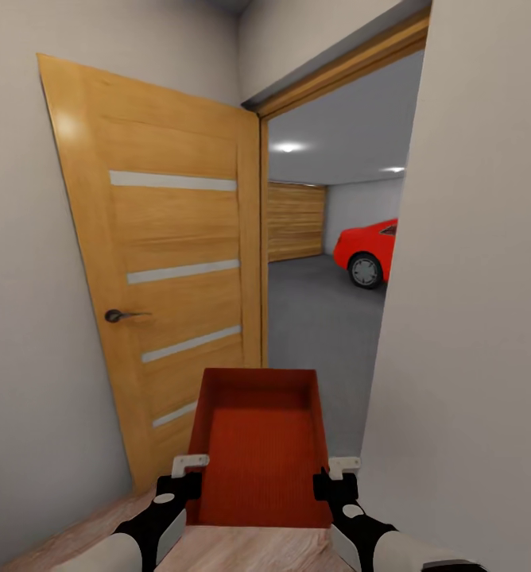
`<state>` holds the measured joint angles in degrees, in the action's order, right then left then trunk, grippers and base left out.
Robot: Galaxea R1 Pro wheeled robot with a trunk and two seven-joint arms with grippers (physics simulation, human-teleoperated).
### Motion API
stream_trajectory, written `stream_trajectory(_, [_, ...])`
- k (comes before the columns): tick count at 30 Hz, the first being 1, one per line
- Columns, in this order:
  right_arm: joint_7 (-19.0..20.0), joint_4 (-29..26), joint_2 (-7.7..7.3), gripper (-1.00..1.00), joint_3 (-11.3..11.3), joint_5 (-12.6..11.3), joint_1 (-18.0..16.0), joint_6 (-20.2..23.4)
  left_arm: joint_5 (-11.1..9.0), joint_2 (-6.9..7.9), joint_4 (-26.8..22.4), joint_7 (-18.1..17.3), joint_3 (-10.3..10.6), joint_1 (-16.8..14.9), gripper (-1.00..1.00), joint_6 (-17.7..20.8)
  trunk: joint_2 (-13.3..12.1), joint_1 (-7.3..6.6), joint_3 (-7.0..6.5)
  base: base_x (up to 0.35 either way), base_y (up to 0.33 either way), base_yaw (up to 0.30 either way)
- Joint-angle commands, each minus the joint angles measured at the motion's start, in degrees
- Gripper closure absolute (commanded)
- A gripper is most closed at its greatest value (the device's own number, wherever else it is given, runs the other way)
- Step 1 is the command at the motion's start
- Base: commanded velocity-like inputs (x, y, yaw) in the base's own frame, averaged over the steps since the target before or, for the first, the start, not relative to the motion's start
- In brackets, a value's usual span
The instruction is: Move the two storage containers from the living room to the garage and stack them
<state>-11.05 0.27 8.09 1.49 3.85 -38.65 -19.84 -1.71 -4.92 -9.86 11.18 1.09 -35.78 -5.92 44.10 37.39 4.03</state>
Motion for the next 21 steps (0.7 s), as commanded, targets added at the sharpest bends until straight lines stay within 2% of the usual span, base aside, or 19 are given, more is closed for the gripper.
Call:
stream_trajectory(1, [-0.23, -0.18, 0.09, 1.0, -2.98, 2.04, -0.11, -0.64, -0.22, 0.0, 0.19, 0.77, -0.76, 0.01, 1.0, -0.3, 0.08, 0.03, 0.1, 0.181, 0.245, -0.27])
stream_trajectory(8, [-0.2, -0.18, 0.09, 1.0, -2.98, 2.04, -0.11, -0.64, -0.22, 0.0, 0.19, 0.75, -0.74, 0.01, 1.0, -0.54, 0.08, 0.03, 0.1, 0.216, 0.209, -0.261])
stream_trajectory(21, [-0.2, -0.18, 0.09, 1.0, -2.98, 2.04, -0.11, -0.64, -0.22, 0.0, 0.23, 0.75, -0.73, 0.01, 1.0, -0.67, 0.08, 0.03, 0.1, 0.29, 0.185, -0.236])
